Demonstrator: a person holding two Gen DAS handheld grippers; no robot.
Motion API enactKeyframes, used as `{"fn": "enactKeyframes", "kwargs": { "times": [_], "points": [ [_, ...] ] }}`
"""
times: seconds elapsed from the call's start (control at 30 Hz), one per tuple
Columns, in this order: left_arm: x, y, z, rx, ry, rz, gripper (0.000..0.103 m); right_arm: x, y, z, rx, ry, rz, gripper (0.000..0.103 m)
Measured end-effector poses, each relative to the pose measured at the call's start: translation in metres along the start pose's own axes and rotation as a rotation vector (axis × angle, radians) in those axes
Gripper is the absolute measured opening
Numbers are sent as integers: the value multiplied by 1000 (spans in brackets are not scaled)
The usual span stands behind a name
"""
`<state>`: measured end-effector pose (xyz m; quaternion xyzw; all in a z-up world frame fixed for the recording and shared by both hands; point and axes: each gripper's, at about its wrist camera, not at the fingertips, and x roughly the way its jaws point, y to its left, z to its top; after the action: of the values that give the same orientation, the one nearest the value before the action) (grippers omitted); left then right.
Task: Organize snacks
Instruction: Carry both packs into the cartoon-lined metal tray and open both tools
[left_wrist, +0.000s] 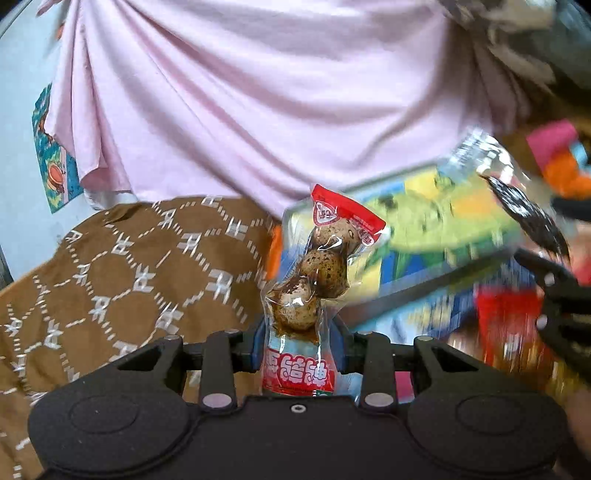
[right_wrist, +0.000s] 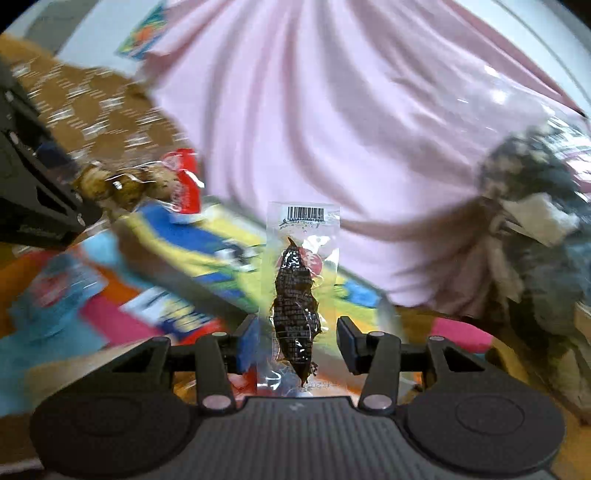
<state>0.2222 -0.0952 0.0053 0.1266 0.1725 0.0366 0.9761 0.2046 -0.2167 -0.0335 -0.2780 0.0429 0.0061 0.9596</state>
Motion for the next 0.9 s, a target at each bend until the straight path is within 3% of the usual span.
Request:
{"fn": "enactKeyframes", "kwargs": {
  "times": [0.13,0.27,0.43,0.7,0.9],
  "points": [
    [21,-17,26,-41,-62,7,37,23,-19,1,81,-11,-85,51],
    [50,-27,46,-102,-66,-12,37,40,-35,6,127,-49,-129,51],
    [89,-36,60,-201,9,-90,37,70,-45,8,161,-52,-126,51],
    [134,-54,60,-234,138,-144,37,98,-49,-4,197,53,-55,51],
    [148,-59,57,-224,191,-163,38,113,-50,-10,213,110,-18,51]
  ]
}}
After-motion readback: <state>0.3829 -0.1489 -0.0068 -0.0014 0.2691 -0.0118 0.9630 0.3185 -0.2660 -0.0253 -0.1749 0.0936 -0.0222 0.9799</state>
